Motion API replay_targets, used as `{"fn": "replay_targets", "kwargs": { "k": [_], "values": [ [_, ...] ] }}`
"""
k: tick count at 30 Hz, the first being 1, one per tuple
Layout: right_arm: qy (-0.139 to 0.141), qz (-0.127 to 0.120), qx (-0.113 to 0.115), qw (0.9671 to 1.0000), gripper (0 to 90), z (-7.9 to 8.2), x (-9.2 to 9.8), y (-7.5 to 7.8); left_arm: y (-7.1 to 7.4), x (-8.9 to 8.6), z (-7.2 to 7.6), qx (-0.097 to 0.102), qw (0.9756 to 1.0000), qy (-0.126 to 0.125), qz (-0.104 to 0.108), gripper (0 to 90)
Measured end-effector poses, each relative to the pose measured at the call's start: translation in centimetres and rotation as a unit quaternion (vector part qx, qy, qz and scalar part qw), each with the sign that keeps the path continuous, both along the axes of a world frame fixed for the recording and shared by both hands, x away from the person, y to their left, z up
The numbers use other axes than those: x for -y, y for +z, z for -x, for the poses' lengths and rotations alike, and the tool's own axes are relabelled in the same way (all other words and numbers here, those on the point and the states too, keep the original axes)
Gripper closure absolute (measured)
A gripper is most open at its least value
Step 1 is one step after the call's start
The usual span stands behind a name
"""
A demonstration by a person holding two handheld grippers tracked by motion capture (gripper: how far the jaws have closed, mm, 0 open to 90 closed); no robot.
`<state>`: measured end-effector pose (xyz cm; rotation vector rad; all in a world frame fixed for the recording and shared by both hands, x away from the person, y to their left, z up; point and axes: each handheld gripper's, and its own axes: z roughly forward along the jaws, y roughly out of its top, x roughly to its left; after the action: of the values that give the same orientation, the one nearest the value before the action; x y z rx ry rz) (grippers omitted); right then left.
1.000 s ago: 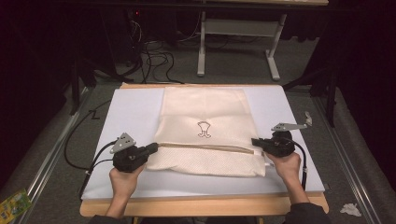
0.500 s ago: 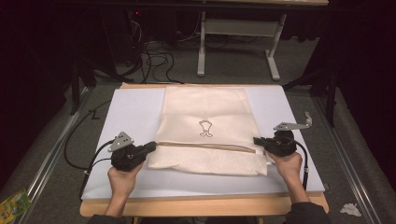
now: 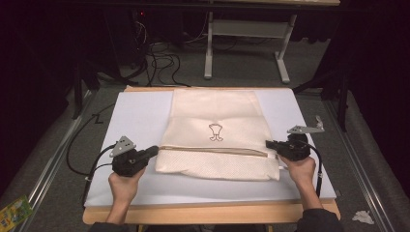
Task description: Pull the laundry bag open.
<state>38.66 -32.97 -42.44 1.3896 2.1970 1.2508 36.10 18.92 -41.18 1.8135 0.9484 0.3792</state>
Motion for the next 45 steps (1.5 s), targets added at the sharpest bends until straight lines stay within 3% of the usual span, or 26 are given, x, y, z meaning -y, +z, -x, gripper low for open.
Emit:
{"fn": "replay_targets", "kwargs": {
  "k": [6,8,13,17,29,45],
  "values": [
    [-0.01,0.035,-0.003,0.9993,88.3,-0.5,-0.1,-0.2,-0.3,0.4,-0.2,0.0,0.9999,0.007,-0.009,87.6],
    [-0.014,0.032,-0.005,0.9994,88.3,-0.7,0.0,-0.2,-0.5,0.5,-0.5,-0.002,1.0,0.005,-0.008,87.6],
    [-0.019,0.033,-0.007,0.9992,88.4,-1.0,0.2,-0.5,-0.9,0.6,-0.5,-0.006,0.9993,0.01,-0.037,87.6],
    [-0.018,0.045,-0.009,0.9988,88.3,-1.4,0.0,-0.8,-1.2,0.6,-0.8,-0.013,0.9994,0.011,-0.03,87.6],
    [-0.02,0.038,-0.019,0.9989,87.7,-1.4,-0.3,-1.3,-2.2,1.0,-1.0,-0.036,0.9989,-0.004,-0.031,87.1],
    [-0.018,0.051,-0.026,0.9982,83.1,-1.1,-0.8,-2.6,-3.3,1.5,-1.4,-0.065,0.9961,-0.013,-0.057,86.8]
  ]
}}
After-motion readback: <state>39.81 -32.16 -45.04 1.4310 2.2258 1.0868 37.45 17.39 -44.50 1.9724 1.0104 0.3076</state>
